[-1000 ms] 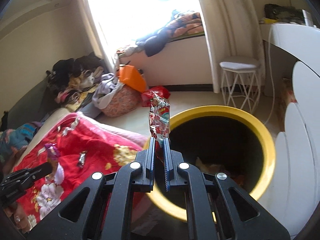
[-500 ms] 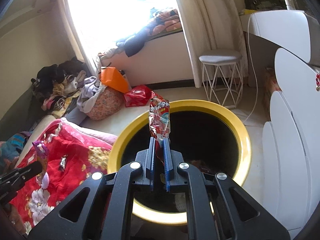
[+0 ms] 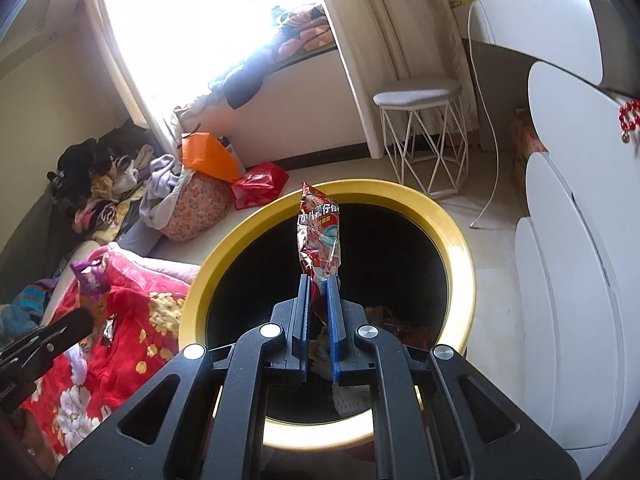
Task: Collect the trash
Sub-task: 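Open the left tool over the bin while the right tool releases the silver wrapper, then move both open tools back from the bin to the bed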
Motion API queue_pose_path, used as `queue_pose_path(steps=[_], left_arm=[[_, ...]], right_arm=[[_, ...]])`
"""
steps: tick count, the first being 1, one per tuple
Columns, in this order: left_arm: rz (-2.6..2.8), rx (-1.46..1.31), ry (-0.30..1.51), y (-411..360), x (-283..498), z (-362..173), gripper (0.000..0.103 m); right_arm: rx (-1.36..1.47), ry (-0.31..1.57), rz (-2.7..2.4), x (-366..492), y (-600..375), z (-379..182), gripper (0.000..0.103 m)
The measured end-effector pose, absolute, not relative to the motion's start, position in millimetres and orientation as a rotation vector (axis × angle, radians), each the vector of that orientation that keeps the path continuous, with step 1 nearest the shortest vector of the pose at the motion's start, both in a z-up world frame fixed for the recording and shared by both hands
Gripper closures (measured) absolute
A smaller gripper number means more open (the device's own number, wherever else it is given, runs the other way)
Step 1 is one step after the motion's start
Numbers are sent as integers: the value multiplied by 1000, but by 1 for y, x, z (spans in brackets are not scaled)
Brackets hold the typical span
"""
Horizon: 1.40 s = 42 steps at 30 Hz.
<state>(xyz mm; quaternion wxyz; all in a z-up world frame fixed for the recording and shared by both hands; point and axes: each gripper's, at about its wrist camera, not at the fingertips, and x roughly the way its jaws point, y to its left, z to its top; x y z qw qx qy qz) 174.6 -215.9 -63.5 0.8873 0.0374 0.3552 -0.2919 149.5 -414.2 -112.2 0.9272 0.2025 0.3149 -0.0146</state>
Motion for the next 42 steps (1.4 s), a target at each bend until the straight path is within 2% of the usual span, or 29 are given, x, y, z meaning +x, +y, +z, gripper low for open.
queue_pose_path(steps=[9, 10, 11, 12, 13, 17, 19, 22, 24, 27, 31, 42], left_arm=[[-618, 75, 782, -245, 204, -74, 101], [-616, 72, 790, -249, 210, -75, 98], [-610, 70, 796, -251, 214, -77, 92], [-601, 67, 799, -249, 216, -78, 72], [-593, 57, 800, -249, 220, -79, 56], [-574, 32, 782, -239, 221, -79, 49], [-553, 24, 765, -230, 217, -76, 31], [-518, 9, 738, -213, 210, -71, 24], [-487, 9, 720, -202, 206, -68, 14], [-445, -1, 686, -182, 196, -62, 11], [-387, -6, 655, -157, 185, -57, 11], [-255, -85, 612, -85, 166, -48, 11]], right_arm=[[451, 657, -9, 153, -419, -116, 94], [452, 656, -10, 153, -421, -116, 92], [454, 656, -15, 153, -423, -116, 88], [458, 654, -18, 153, -425, -116, 80], [463, 649, -19, 152, -426, -115, 74], [457, 632, -29, 148, -427, -112, 62], [468, 616, -35, 146, -428, -111, 56], [468, 604, -32, 145, -424, -109, 49], [457, 596, -22, 144, -418, -106, 47], [439, 577, 5, 144, -405, -98, 39], [397, 552, 50, 144, -382, -88, 34], [262, 569, 198, 146, -306, -79, 30]])
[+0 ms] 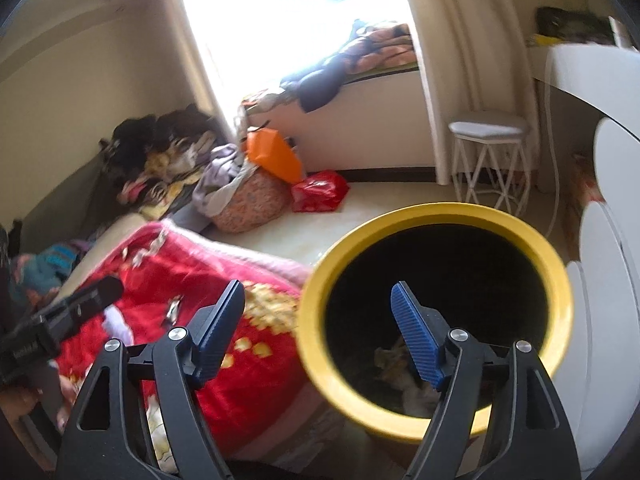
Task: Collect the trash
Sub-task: 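Move both open tools back from the bin to the bed, then grasp the white foam-mesh bundle with the left tool while the right tool grasps the dark chocolate wrapper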
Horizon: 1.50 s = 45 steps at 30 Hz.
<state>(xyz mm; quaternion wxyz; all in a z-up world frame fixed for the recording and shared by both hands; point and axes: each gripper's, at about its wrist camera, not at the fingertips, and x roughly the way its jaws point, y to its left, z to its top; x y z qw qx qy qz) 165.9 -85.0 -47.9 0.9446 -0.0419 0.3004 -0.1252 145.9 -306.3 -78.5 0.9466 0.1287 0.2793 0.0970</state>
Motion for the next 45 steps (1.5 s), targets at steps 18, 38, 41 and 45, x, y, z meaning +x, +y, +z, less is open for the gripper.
queue_pose_path(steps=[18, 38, 41, 45], left_arm=[[-21, -303, 673, 43, 164, -71, 11], [-69, -596, 861, 95, 169, -135, 41], [-92, -612, 878, 90, 172, -141, 42], [-100, -614, 891, 84, 175, -150, 53]], right_arm=[[172, 726, 448, 189, -183, -97, 30], [146, 937, 547, 263, -100, -150, 74], [166, 930, 556, 261, -106, -150, 84], [199, 893, 551, 248, -120, -143, 84]])
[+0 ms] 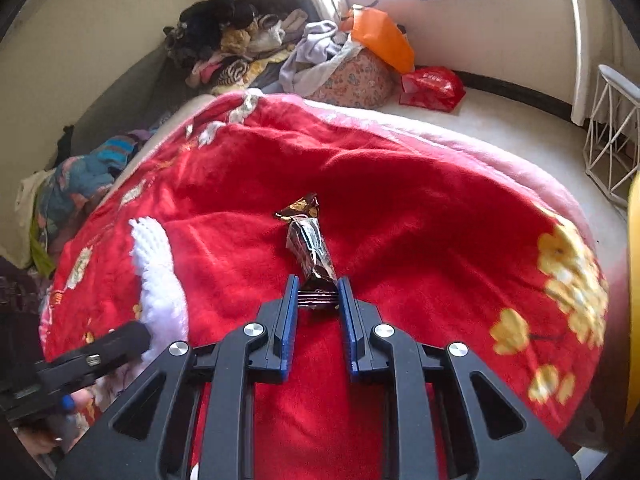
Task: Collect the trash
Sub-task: 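Grasp the white foam-mesh bundle with the left tool while the right tool grasps the dark chocolate wrapper, then carry the white mesh bundle and chocolate wrapper with both tools over the bin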
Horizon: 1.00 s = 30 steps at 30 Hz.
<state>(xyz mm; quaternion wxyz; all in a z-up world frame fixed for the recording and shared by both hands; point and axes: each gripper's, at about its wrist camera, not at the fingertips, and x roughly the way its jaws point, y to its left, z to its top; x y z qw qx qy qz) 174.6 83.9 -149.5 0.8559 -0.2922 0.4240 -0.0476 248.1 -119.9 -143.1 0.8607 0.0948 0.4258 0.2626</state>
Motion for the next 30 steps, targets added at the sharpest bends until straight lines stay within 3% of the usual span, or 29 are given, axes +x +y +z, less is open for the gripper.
queue_pose_path(steps=[2, 3, 7, 30], left_arm=[[-94, -603, 899, 81, 176, -153, 66], [-93, -601, 903, 80, 176, -154, 78], [-88, -541, 906, 71, 174, -150, 91], [-254, -381, 763, -2, 163, -79, 93]], right_arm=[[218, 869, 547, 237, -130, -137, 84], [228, 855, 545, 231, -137, -134, 84], [257, 827, 534, 216, -154, -125, 84], [333, 660, 377, 169, -258, -73, 84]])
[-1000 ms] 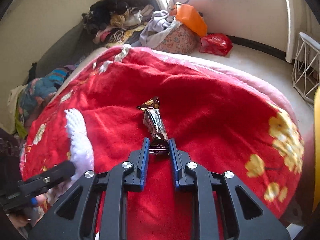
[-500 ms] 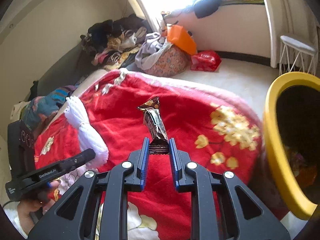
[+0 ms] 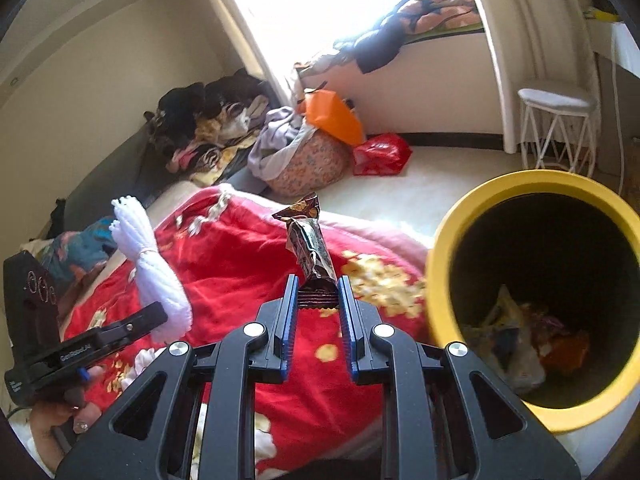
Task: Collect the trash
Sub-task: 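Carry the white mesh bundle and chocolate wrapper with both tools over the bin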
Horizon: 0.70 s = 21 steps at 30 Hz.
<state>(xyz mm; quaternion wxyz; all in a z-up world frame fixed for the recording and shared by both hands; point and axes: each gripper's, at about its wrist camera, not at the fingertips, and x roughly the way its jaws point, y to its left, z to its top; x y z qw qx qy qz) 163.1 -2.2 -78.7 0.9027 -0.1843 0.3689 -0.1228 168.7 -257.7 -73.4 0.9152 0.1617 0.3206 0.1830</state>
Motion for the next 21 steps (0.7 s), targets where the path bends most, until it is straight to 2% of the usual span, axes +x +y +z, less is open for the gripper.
queue_pose_path(steps=[21], left_arm=[[-391, -269, 751, -70, 161, -68, 93]], right_arm=[[380, 606, 131, 156, -347, -79, 84]])
